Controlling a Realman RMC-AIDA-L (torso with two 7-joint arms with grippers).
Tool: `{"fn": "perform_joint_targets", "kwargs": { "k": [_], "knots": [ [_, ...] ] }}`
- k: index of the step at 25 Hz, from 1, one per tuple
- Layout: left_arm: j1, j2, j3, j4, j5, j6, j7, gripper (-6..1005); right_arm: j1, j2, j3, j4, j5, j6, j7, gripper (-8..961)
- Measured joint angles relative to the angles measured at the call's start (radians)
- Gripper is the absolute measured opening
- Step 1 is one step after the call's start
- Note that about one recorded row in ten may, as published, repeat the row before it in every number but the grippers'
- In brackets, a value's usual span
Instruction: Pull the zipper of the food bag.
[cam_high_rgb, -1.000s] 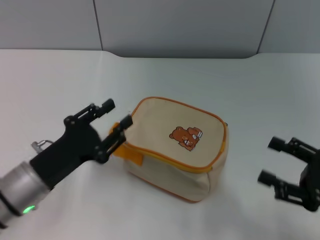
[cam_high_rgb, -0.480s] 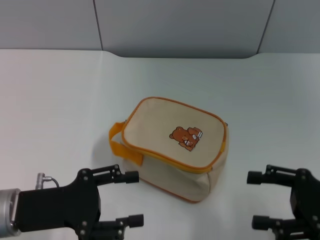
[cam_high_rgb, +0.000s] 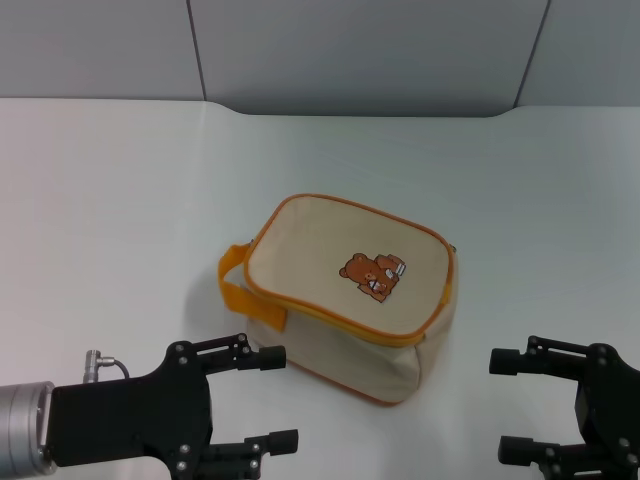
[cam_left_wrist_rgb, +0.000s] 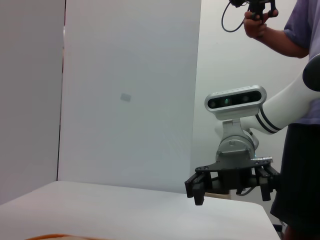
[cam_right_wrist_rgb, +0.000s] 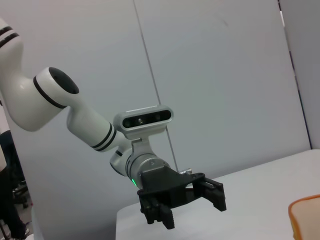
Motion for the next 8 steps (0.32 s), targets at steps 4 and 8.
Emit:
{"fn": "perform_joint_targets", "kwargs": {
  "k": [4, 8],
  "knots": [
    [0.0, -0.004, -0.002, 0.0, 0.0, -0.004, 0.003, 742, -0.001, 0.005, 0.0, 0.0, 0.0, 0.008, -0.012, 832],
    [0.002, -0.006, -0.002, 0.001, 0.0, -0.013, 0.005, 742, -0.003, 0.01, 0.0, 0.001, 0.0, 0.009, -0.029, 832]
  ]
}}
